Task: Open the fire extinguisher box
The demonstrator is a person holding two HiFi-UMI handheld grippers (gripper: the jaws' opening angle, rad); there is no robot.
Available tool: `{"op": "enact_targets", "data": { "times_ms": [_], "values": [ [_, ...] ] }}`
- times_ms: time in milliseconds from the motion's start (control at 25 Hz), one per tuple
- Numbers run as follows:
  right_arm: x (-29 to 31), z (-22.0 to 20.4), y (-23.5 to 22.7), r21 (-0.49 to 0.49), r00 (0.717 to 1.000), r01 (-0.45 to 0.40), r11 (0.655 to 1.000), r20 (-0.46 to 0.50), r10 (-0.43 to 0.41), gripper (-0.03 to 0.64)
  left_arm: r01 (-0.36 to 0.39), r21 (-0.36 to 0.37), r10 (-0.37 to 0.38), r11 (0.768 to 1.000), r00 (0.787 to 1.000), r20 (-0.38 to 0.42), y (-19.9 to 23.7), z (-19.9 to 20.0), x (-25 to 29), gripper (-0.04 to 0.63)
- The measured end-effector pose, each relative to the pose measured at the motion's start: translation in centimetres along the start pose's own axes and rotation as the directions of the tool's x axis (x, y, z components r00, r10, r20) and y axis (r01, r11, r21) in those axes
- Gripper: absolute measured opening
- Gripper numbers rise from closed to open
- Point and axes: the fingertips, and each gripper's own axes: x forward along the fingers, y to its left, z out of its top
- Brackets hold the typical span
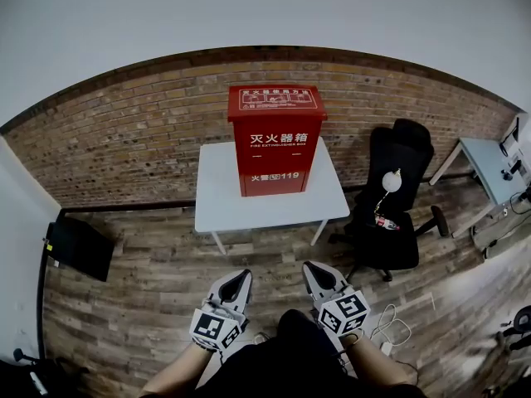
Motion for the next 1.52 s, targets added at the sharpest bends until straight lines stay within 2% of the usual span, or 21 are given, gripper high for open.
{"op": "enact_targets", "data": {
  "times_ms": [160,360,640,1080,1280,1520],
  "values": [
    [0.6,-0.5,-0.7,0.035,1.000,0.001,0.999,-0.007,-0.001,0.020,0.003,-0.010,-0.003,1.000,1.000,-0.006,0.6,-0.7,0.6,0.049],
    [2.4,0.1,-2.1,0.021,1.000,-0.010,1.000,0.005,0.010,0.020,-0.017,-0.012,0.017,1.000,1.000,-0.004,2.6,-0.9,2.7,0.049],
    [7.1,1.4,-7.5,0.033,1.000,-0.016,0.999,0.020,0.016,0.018,-0.035,0.007,0.035,0.999,0.999,-0.003,5.8,-0.3,8.2,0.049],
    [18.3,7.3,-20.8,-0.003,0.999,-0.008,1.000,0.053,0.008,0.019,-0.125,0.022,0.125,0.992,0.992,-0.013,14.9,1.5,21.6,0.049],
    [23.2,10.4,-26.5,-0.032,0.998,-0.010,0.999,0.055,0.012,0.018,-0.180,0.025,0.180,0.983,0.984,-0.012,19.1,3.0,27.6,0.049],
    [28.1,12.1,-31.7,-0.076,0.999,-0.008,0.997,0.042,0.012,0.020,-0.236,0.026,0.236,0.972,0.971,-0.022,22.9,3.5,33.4,0.049]
  ]
}}
